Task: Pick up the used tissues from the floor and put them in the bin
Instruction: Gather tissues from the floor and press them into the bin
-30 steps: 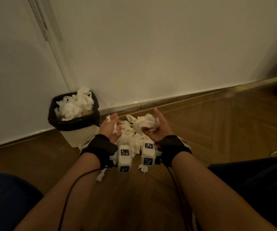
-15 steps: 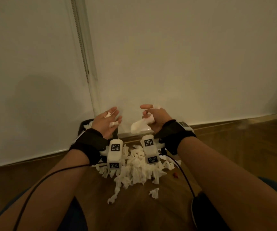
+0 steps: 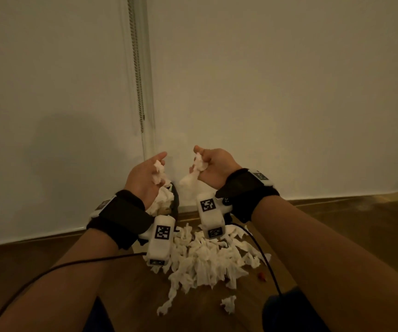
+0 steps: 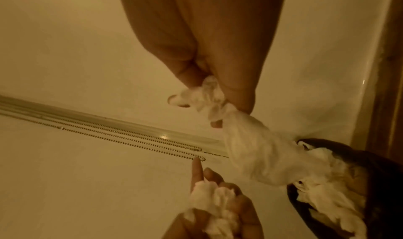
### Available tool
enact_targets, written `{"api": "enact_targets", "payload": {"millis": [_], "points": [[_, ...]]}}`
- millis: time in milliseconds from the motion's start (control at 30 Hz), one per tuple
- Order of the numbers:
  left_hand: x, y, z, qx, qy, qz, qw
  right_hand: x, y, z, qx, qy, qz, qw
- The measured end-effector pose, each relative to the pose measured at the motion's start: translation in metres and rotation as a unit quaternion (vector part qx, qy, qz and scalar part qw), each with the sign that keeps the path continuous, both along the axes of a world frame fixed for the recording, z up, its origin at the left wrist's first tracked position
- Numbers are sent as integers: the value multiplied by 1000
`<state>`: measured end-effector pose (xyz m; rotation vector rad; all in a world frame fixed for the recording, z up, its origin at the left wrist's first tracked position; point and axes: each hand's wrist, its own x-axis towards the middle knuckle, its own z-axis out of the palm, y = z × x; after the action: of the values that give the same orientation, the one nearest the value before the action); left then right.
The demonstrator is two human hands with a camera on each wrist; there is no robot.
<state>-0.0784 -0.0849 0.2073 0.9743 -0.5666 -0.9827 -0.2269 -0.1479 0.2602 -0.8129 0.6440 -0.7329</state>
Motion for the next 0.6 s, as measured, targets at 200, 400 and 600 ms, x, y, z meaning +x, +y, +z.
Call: {"api": "enact_targets", "payload": {"millis": [200, 400, 600], "points": [[29, -2, -15, 47, -112, 100, 988, 20, -31, -26, 1, 21, -32, 999], [62, -13, -37, 56, -121, 135, 982, 40, -62, -84, 36, 73, -122, 989], [85, -26, -69, 197, -432, 133, 870, 82, -73, -131, -34, 226, -150, 962]]}}
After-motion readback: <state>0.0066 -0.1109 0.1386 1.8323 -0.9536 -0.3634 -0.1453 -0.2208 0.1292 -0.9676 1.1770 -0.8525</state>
